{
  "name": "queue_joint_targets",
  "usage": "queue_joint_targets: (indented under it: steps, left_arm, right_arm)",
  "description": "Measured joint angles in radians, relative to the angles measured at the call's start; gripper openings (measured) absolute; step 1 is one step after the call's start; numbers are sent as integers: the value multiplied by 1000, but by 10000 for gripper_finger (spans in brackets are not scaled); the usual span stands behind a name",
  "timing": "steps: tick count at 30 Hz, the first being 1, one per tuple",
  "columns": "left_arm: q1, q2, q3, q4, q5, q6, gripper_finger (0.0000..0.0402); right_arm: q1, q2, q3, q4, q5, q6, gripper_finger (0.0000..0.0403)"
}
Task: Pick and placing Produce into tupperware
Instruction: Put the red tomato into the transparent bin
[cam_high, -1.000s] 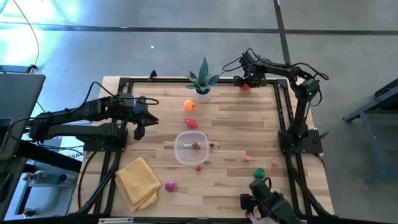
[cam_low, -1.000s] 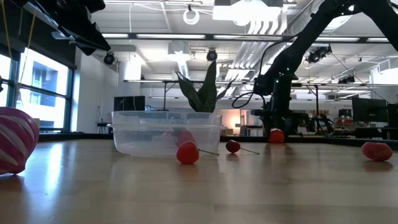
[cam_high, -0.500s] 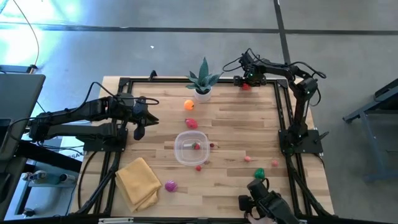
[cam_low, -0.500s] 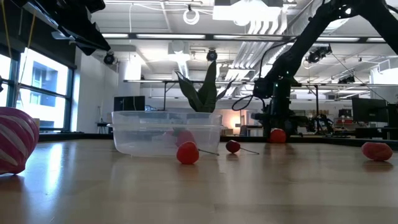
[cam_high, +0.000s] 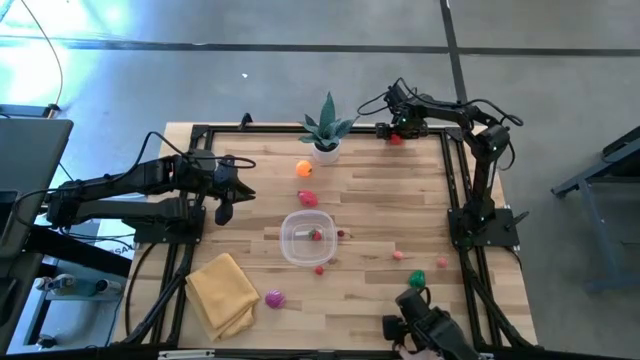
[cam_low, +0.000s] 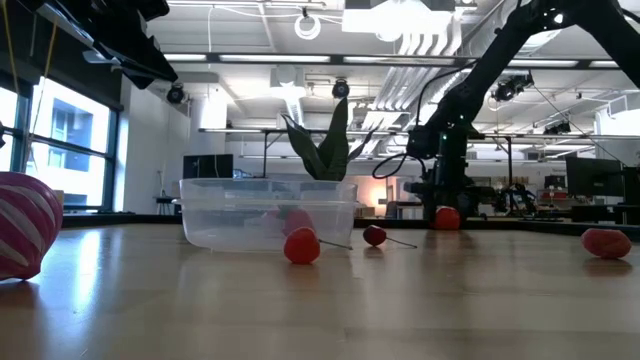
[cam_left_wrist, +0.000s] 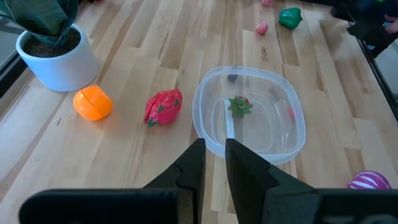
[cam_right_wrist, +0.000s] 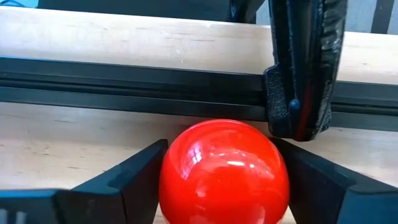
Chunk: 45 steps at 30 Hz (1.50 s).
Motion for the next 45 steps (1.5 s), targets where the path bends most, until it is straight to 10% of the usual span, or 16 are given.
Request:
queue_joint_targets:
  steps: [25, 45]
  left_arm:
    - [0, 0, 0, 0, 0, 0, 53]
    - [0, 0, 0, 0, 0, 0, 53]
  right_arm:
    - [30, -87, -7, -45, -86, -59, 256]
    - [272, -348, -4, -112, -173, -245, 256]
